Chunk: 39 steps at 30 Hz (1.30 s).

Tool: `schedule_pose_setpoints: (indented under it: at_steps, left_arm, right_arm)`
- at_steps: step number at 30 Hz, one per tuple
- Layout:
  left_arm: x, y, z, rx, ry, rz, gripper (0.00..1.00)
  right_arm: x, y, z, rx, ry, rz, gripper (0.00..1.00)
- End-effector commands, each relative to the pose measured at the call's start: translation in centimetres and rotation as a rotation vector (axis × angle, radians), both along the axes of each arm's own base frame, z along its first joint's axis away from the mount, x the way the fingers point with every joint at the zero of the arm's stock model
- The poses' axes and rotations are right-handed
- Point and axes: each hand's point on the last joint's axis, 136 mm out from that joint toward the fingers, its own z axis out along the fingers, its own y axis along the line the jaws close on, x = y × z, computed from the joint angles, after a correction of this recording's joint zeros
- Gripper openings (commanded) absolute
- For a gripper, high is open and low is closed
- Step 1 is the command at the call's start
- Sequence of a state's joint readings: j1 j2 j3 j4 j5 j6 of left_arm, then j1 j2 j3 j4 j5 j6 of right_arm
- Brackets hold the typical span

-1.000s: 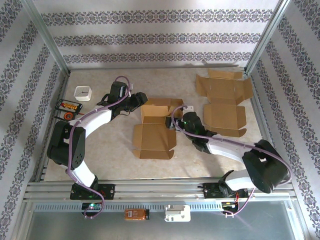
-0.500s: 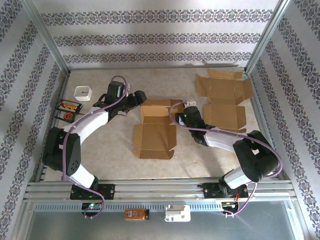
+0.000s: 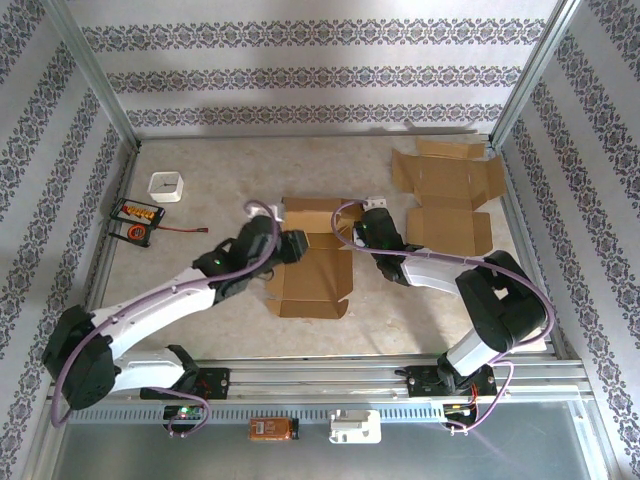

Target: Fold the paper box

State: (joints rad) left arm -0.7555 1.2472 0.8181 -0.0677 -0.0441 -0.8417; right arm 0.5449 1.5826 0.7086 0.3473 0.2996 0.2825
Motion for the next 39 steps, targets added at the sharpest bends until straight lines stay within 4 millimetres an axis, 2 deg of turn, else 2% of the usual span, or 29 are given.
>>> schedule_pose_setpoints:
  at_steps: [1, 4, 5, 8, 11, 19, 23, 32, 39]
  left_arm:
    - [0.3, -1.6, -2.7, 0.009, 0.009, 0.043, 0.14]
    - [0.0, -5.4, -4.9, 0.017, 0.046, -0.062, 0.02]
    - [0.0, -6.5, -5.5, 0.027, 0.05, -0.092, 0.0]
    - [0.0, -9.1, -7.0, 0.051, 0.069, -0.152, 0.0]
    - [0.2, -10.3, -8.5, 0.055, 0.087, -0.166, 0.0]
    - [0.6, -12.3, -11.3, 0.103, 0.118, -0.21, 0.0]
    - [0.8, -12.6, -13.1, 0.112, 0.144, -0.205, 0.0]
    - [0.9, -12.3, -16.4, 0.123, 0.189, -0.185, 0.0]
    - [1.0, -11.8, -17.6, 0.124, 0.209, -0.167, 0.0]
  right_arm:
    - [0.1, -1.0, 1.3, 0.002, -0.042, -0.038, 0.2]
    - [0.0, -1.2, 1.6, 0.003, -0.049, -0.046, 0.17]
    - [0.0, -1.3, 1.7, 0.004, -0.051, -0.05, 0.16]
    - [-0.1, -1.4, 2.1, 0.004, -0.058, -0.051, 0.14]
    - [-0.3, -1.6, 2.3, -0.001, -0.063, -0.052, 0.13]
    - [-0.9, -2.1, 2.9, 0.01, -0.073, -0.059, 0.04]
    - [-1.2, -2.0, 3.2, 0.039, -0.065, -0.061, 0.03]
    - [-1.5, -1.9, 3.5, 0.071, -0.024, -0.076, 0.05]
    - [-2.6, -1.1, 3.6, 0.223, 0.039, -0.101, 0.06]
